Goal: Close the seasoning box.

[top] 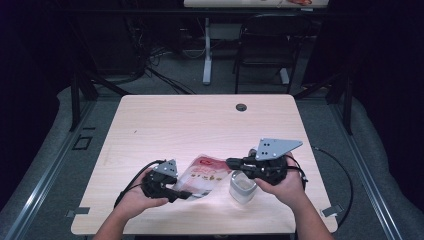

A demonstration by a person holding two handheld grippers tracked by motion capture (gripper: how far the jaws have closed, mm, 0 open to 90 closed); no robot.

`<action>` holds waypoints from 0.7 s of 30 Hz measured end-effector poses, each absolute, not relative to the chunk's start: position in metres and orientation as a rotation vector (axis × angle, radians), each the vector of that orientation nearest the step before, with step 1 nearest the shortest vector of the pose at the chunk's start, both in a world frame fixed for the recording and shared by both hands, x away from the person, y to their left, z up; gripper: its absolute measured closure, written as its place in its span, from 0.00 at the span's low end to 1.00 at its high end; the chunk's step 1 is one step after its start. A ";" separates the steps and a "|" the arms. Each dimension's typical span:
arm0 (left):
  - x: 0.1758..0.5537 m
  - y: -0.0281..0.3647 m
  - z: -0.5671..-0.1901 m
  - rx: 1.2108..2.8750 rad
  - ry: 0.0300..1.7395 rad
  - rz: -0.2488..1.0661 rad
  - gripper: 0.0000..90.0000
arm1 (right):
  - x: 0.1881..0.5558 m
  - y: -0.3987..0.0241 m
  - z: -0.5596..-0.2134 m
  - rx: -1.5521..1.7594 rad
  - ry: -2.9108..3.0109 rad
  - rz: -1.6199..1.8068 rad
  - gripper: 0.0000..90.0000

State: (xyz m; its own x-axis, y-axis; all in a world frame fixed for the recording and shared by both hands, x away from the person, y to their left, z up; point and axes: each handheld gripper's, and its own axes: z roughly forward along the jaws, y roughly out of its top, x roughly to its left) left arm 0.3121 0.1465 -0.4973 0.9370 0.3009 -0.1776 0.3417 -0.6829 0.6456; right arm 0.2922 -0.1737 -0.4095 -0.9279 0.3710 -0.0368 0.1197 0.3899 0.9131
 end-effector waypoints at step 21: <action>0.312 0.150 -0.485 2.453 0.465 -0.064 0.69 | 0.298 -0.183 -0.428 0.501 2.448 1.582 0.99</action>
State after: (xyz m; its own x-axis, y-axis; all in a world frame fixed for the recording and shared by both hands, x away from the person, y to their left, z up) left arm 0.3124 0.1502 -0.4845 0.9364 0.3138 -0.1570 0.3445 -0.7374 0.5809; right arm 0.2978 -0.1831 -0.4285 -0.9262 0.3761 0.0281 0.1802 0.3759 0.9090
